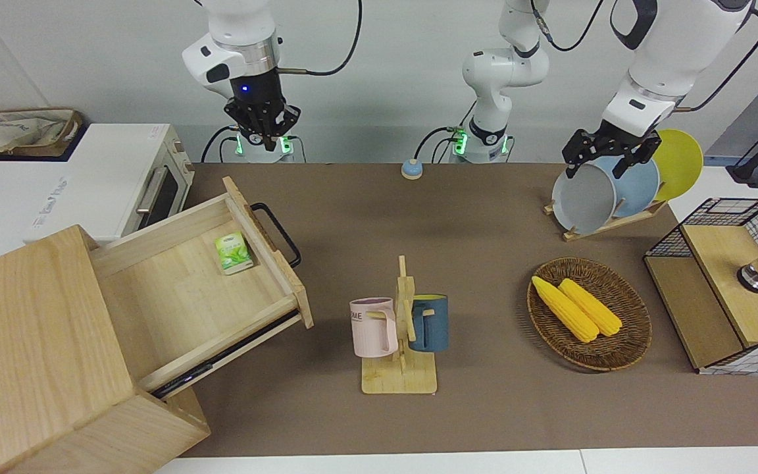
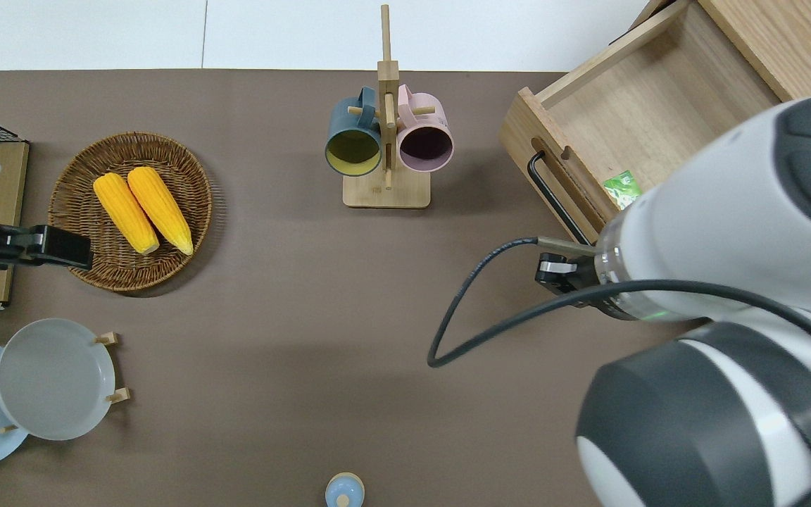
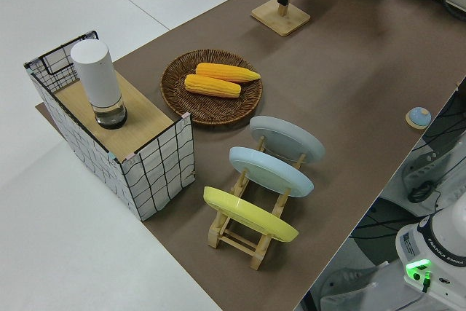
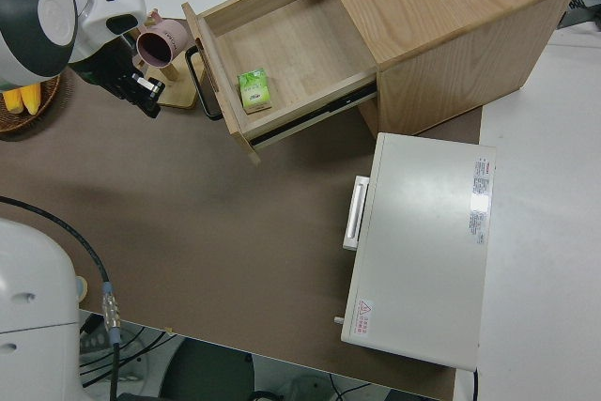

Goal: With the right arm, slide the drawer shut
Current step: 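Move the right gripper to the drawer's front edge near its handle, then push the wooden drawer away from the robot with the right arm, then push the drawer fully shut with the right gripper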

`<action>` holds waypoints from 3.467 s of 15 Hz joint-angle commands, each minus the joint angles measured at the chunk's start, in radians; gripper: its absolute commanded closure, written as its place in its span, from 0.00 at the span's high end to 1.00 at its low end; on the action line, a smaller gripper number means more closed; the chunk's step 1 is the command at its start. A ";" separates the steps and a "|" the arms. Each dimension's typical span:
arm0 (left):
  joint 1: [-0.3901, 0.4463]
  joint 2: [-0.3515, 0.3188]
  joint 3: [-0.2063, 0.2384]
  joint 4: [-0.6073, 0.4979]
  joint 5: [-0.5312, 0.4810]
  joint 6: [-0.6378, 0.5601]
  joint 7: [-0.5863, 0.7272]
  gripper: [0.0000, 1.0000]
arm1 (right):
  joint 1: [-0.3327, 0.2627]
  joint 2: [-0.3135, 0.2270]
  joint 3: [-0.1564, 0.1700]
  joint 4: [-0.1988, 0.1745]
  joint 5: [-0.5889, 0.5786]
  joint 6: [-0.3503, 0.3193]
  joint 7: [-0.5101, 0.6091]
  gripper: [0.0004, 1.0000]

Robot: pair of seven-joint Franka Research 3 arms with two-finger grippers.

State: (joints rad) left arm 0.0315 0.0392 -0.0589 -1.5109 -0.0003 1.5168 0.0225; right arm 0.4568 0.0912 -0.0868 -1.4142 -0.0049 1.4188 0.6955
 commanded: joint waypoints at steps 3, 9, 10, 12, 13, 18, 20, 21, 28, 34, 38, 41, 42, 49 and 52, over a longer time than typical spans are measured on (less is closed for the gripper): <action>0.005 0.011 -0.007 0.026 0.017 -0.020 0.010 0.99 | 0.051 0.088 -0.004 0.003 -0.012 0.072 0.240 0.00; 0.005 0.011 -0.007 0.026 0.017 -0.020 0.010 0.99 | 0.048 0.139 -0.007 -0.057 -0.007 0.187 0.383 0.00; 0.005 0.011 -0.007 0.024 0.017 -0.020 0.010 0.99 | 0.048 0.145 -0.007 -0.071 -0.006 0.209 0.406 0.00; 0.005 0.011 -0.007 0.026 0.017 -0.020 0.010 0.99 | 0.046 0.170 -0.010 -0.072 -0.007 0.226 0.449 0.00; 0.005 0.011 -0.007 0.026 0.017 -0.020 0.010 0.99 | 0.045 0.183 -0.010 -0.072 -0.007 0.241 0.475 0.00; 0.005 0.011 -0.007 0.024 0.017 -0.020 0.008 0.99 | 0.029 0.209 -0.014 -0.075 -0.007 0.310 0.503 0.00; 0.005 0.011 -0.007 0.026 0.017 -0.020 0.010 0.99 | 0.019 0.225 -0.018 -0.075 -0.009 0.322 0.499 0.00; 0.005 0.011 -0.007 0.026 0.017 -0.020 0.010 0.99 | 0.016 0.229 -0.019 -0.072 -0.009 0.322 0.492 0.00; 0.005 0.011 -0.007 0.026 0.017 -0.020 0.010 0.99 | -0.044 0.260 -0.021 -0.065 0.002 0.374 0.484 0.00; 0.005 0.011 -0.007 0.024 0.017 -0.020 0.010 0.99 | -0.127 0.300 -0.018 -0.034 0.022 0.420 0.377 0.00; 0.005 0.011 -0.007 0.024 0.017 -0.020 0.010 0.99 | -0.179 0.331 -0.013 0.004 0.022 0.440 0.341 0.00; 0.005 0.011 -0.007 0.026 0.017 -0.020 0.008 0.99 | -0.217 0.340 -0.011 0.018 0.025 0.454 0.341 0.00; 0.005 0.011 -0.007 0.024 0.017 -0.020 0.010 0.99 | -0.236 0.340 -0.011 0.020 0.028 0.462 0.337 0.00; 0.005 0.011 -0.007 0.024 0.017 -0.020 0.010 0.99 | -0.311 0.349 -0.008 0.026 0.042 0.465 0.193 0.00; 0.005 0.011 -0.007 0.024 0.017 -0.020 0.010 0.99 | -0.332 0.357 -0.007 0.043 0.042 0.463 0.165 0.00</action>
State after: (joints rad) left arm 0.0315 0.0392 -0.0589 -1.5109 -0.0003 1.5168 0.0225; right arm 0.1627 0.4202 -0.1093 -1.4130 0.0110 1.8699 0.9174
